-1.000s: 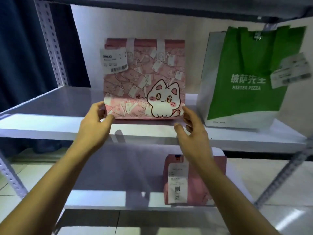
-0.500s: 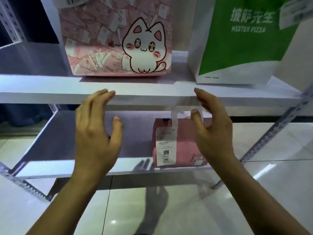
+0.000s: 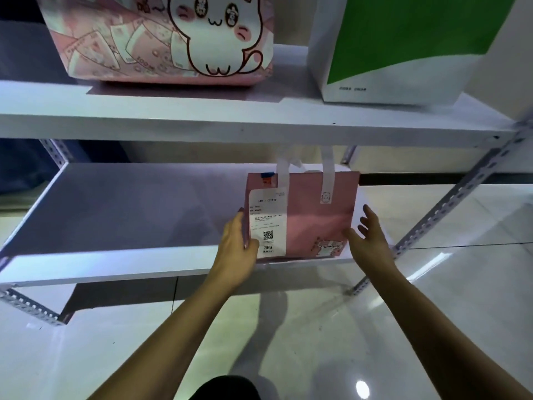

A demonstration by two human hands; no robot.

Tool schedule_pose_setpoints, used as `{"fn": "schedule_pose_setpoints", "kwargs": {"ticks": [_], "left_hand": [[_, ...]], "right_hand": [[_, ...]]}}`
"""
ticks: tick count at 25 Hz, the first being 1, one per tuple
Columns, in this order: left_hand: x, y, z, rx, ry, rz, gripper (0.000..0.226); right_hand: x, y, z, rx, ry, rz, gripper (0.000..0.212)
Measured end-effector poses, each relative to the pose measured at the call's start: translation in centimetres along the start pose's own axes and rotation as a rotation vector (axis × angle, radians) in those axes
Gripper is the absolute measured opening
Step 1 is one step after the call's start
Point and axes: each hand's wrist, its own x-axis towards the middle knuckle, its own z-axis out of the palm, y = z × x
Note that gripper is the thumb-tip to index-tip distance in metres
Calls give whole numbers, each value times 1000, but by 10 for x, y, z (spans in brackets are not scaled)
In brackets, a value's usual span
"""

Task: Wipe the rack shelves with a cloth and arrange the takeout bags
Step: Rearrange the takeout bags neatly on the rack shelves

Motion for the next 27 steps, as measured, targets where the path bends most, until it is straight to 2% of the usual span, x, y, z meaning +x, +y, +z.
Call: {"fn": "schedule_pose_setpoints", "kwargs": {"ticks": [2, 5, 9, 12, 19, 24, 27], "left_hand": [[10, 1, 11, -112, -34, -41, 57], [17, 1, 21, -128, -42, -66, 51], [8, -5, 15, -154, 3, -49, 36], [-15, -8, 0, -177, 101, -103, 27], [-86, -17, -50, -299, 282, -172, 21], [-139, -46, -78, -326, 506, -304, 16], [-162, -64, -104, -364, 656, -349, 21]], "right_hand": [[6, -1, 1, 10, -63, 40, 78], [8, -7, 4, 39, -108, 62, 56], [-4, -2, -4, 65, -30, 5, 39], [-19, 1, -13, 31, 16, -79, 24], [-58, -33, -8, -80, -125, -203, 20], [-98, -67, 37, -182, -277, -362, 25], [-121, -82, 73, -184, -400, -401, 27]]}}
